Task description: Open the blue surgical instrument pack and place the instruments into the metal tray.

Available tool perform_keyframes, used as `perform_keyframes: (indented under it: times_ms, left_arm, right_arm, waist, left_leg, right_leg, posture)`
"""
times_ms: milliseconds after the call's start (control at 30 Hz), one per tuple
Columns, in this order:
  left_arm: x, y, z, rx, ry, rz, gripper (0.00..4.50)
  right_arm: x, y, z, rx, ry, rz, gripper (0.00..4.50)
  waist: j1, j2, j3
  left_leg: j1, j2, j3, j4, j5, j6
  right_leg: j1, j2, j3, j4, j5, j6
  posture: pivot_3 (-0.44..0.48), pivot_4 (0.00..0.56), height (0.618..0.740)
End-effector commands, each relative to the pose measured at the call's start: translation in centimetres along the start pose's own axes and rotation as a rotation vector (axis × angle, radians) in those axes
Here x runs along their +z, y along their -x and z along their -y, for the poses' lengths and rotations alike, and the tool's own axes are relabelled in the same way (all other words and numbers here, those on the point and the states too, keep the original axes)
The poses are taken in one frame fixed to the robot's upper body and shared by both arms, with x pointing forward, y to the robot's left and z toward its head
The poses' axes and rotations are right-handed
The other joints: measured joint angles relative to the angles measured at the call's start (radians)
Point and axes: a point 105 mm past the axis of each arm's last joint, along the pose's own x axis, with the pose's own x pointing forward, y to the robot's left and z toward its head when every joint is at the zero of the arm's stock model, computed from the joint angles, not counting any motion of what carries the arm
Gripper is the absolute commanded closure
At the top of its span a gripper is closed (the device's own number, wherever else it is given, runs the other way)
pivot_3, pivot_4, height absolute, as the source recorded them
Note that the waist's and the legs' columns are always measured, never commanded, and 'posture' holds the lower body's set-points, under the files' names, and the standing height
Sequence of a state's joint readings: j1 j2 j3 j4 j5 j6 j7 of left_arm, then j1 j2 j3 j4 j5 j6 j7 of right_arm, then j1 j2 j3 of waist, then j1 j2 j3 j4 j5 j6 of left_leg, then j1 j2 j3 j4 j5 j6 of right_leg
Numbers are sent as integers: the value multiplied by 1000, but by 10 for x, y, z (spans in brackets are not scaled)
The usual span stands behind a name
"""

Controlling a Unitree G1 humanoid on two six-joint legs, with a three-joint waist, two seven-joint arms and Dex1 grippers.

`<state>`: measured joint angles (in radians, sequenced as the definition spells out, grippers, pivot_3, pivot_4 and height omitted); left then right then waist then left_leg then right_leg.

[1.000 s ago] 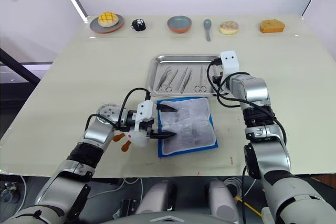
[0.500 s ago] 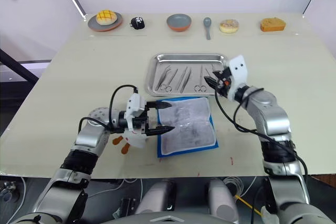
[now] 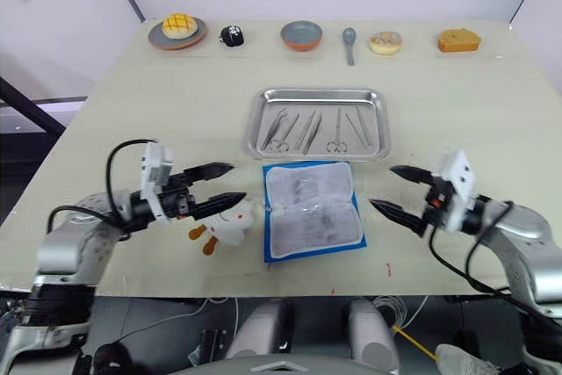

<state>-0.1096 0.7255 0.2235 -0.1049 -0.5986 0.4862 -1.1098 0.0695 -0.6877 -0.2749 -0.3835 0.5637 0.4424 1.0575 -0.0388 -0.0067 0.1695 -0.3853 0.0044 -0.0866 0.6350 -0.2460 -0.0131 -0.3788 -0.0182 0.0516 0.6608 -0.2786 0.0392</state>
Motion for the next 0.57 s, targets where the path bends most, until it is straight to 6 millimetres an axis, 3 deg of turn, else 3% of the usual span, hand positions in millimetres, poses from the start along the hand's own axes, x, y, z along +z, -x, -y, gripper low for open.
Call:
perform_keyframes:
  times_ms: [33, 333, 567]
  left_arm:
    - [7, 27, -3, 71, -12, -10, 0]
    - [-14, 79, -12, 234, 38, -81, 0]
    - [-19, 86, -13, 271, 76, -67, 0]
  right_arm:
    - [14, 28, -8, -2, 59, 27, 38]
    - [7, 76, -8, -117, 50, -41, 38]
    - [1, 83, -10, -153, 31, -46, 38]
  waist:
    - [0, -1, 1]
    - [4, -5, 5]
    - [10, -6, 5]
  left_leg:
    - [0, 0, 0, 0, 0, 0]
    - [3, 3, 3, 0, 0, 0]
    - [2, 3, 4, 0, 0, -1]
  right_leg:
    - [0, 0, 0, 0, -1, 1]
    - [0, -4, 2, 0, -4, 1]
    - [0, -5, 2, -1, -4, 1]
  posture:
    - [0, 150, 740]
    - [0, 150, 740]
    - [0, 150, 740]
